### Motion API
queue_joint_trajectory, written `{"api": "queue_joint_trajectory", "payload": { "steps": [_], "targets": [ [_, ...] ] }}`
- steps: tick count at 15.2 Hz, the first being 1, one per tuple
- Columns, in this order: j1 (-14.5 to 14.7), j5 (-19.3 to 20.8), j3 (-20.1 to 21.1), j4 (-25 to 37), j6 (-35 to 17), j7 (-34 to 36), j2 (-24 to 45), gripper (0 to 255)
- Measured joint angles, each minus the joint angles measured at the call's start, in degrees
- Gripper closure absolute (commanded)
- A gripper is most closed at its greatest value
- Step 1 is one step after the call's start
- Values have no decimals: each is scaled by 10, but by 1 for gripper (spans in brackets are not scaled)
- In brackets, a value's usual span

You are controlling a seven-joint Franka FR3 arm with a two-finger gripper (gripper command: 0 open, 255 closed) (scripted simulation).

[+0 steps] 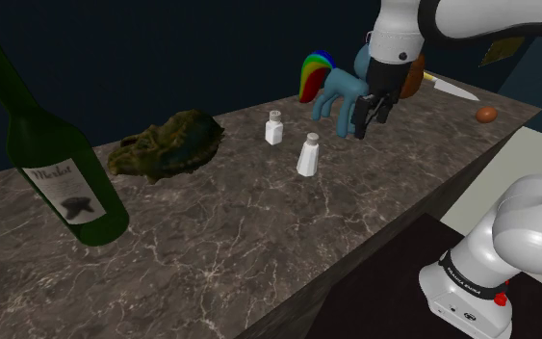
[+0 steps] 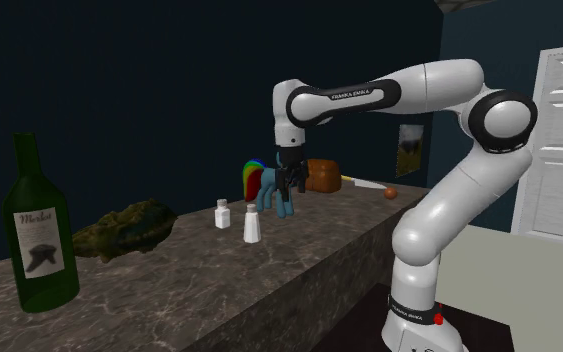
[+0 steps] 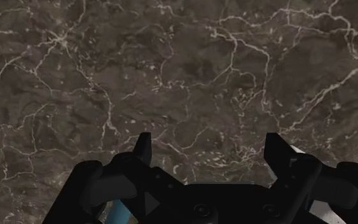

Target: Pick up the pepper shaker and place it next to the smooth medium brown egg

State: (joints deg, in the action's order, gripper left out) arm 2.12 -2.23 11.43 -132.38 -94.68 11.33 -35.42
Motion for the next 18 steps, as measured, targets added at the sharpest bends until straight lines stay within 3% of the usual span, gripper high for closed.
{"api": "queue_joint_trajectory", "payload": {
  "steps": [11, 18],
  "targets": [
    [-3, 24, 119, 153, -53, 171, 179, 0],
    [-2, 26, 125, 109, -103, 180, 187, 0]
  ]
}}
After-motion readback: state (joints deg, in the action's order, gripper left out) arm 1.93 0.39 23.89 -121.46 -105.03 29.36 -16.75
